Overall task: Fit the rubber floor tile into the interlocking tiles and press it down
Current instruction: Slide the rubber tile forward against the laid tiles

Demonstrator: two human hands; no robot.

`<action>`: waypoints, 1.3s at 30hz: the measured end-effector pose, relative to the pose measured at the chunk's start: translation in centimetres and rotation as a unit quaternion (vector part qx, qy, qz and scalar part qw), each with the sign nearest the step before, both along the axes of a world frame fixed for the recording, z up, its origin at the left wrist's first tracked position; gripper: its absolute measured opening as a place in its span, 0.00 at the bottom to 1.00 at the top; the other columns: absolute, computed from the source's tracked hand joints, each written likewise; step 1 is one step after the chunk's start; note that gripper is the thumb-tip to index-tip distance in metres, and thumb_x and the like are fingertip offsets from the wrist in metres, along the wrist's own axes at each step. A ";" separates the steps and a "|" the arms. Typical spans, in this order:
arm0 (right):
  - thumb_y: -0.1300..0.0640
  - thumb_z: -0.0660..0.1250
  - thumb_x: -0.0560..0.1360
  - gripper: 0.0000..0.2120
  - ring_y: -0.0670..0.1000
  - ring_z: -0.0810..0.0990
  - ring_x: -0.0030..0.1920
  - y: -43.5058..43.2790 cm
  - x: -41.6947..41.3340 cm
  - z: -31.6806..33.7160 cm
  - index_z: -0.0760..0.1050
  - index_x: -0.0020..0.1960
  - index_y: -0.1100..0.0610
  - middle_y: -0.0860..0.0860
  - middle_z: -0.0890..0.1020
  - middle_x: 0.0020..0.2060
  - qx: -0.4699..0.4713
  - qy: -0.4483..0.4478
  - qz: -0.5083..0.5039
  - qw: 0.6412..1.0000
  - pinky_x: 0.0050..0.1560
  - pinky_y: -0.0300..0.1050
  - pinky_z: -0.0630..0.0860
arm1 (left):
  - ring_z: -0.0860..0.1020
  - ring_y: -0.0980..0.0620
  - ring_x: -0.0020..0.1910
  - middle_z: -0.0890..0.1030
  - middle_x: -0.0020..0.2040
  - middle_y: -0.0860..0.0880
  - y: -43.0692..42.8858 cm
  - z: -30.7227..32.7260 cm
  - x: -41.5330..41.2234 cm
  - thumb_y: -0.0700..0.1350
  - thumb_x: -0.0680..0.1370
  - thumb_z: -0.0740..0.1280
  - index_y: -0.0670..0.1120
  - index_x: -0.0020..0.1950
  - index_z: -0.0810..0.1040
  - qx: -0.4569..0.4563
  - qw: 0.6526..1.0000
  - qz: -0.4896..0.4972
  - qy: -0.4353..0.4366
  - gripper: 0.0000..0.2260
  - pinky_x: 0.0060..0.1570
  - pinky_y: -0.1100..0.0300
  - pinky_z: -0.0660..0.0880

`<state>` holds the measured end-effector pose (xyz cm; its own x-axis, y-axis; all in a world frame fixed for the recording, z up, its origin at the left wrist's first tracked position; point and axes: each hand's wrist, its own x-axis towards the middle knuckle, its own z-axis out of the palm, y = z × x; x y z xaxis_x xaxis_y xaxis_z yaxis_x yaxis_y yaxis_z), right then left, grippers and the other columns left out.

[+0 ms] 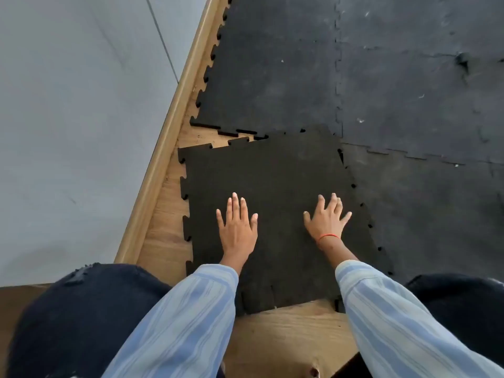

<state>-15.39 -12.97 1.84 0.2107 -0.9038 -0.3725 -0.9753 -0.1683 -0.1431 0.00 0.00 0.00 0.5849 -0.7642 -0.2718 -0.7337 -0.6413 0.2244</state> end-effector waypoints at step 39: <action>0.28 0.74 0.56 0.51 0.60 0.71 0.68 -7.7 -6.4 -2.1 0.67 0.70 0.57 0.56 0.74 0.67 0.071 -0.200 -0.288 0.934 0.69 0.64 0.65 | 0.64 0.36 0.70 0.64 0.72 0.35 -5.3 2.1 12.4 0.60 0.67 0.76 0.39 0.73 0.59 -0.080 0.832 0.531 0.137 0.45 0.68 0.44 0.61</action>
<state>-21.75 -20.65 -0.23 -0.1468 -0.8573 -0.4935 -0.7620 0.4161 -0.4963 12.44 -5.28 2.06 0.8866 0.1056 -0.4503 0.3208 -0.8418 0.4341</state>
